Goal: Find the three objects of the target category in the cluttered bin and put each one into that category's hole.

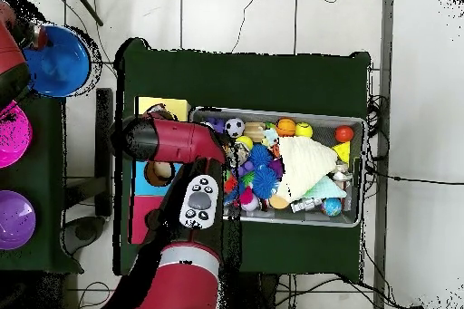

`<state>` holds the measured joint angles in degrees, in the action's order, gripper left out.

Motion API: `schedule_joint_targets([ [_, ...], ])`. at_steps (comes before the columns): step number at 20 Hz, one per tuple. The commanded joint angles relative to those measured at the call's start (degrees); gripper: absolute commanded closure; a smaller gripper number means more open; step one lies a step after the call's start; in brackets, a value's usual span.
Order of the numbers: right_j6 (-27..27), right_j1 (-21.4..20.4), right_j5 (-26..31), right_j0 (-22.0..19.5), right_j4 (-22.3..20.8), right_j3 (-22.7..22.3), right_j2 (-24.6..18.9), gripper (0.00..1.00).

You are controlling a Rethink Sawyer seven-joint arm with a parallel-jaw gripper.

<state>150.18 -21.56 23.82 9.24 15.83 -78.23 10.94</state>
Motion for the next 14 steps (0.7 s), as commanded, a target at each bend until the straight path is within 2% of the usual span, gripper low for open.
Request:
schedule_joint_targets([
  [1,-2.0,-1.9,2.4,-3.5,-4.4,-3.2,-2.3,0.00],
  [6,-1.4,-2.3,4.5,-2.7,-4.4,-2.7,-1.1,0.00],
  [7,-0.8,-4.7,6.6,-1.3,-4.6,-3.2,0.7,0.00],
  [14,1.0,-8.0,10.3,0.6,-4.9,-4.4,1.9,0.00],
])
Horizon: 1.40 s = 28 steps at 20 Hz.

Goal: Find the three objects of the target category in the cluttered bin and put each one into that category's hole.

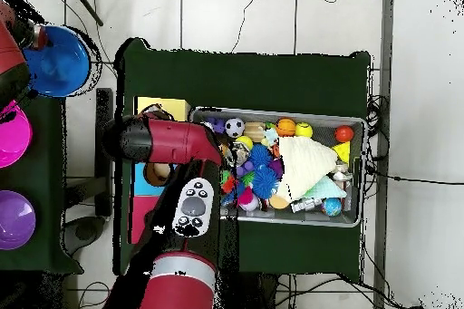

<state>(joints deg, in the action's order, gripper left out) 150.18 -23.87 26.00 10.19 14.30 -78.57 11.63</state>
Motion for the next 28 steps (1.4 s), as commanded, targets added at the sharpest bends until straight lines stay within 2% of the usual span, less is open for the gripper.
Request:
schedule_joint_targets([
  [1,1.2,-6.0,8.5,-0.3,-3.5,-4.2,1.3,0.00],
  [7,2.0,-7.7,9.7,0.1,-4.4,-5.0,1.3,0.00],
  [28,2.0,-8.0,10.2,-0.8,-5.6,-4.8,0.6,0.00],
])
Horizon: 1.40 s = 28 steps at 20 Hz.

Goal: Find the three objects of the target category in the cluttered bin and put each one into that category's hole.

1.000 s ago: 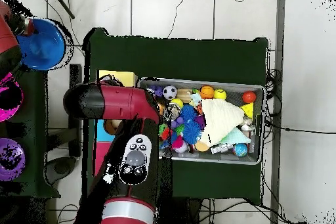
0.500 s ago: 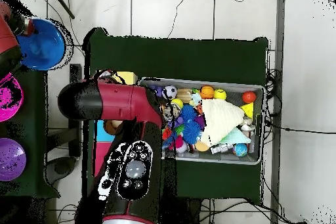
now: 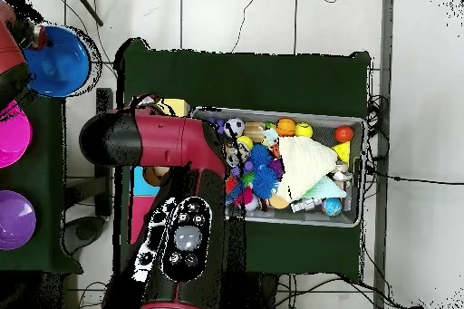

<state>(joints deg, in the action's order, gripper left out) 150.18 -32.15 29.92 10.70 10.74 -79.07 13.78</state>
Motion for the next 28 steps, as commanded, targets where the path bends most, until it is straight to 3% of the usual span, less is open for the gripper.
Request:
schedule_joint_targets([
  [1,2.1,0.4,6.3,-1.2,-2.1,-4.1,-1.4,0.00],
  [3,2.0,0.7,6.4,-1.1,-2.3,-3.8,-1.3,0.00],
  [4,3.5,0.9,4.7,-0.4,-2.3,-3.8,-0.2,1.00],
  [28,3.3,3.9,2.7,-1.2,-2.0,-2.0,-1.3,1.00],
])
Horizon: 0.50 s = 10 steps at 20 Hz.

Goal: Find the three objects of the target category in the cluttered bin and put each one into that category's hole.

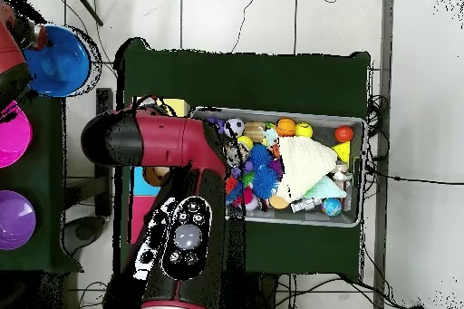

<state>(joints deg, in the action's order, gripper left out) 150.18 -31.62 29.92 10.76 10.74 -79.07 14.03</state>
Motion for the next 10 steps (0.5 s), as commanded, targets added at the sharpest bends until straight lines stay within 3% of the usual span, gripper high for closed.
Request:
schedule_joint_targets([
  [1,3.3,3.7,2.3,-1.3,-2.0,-2.0,-1.7,1.00],
  [10,2.9,6.5,-0.9,-2.2,-2.0,-0.8,-2.4,1.00],
])
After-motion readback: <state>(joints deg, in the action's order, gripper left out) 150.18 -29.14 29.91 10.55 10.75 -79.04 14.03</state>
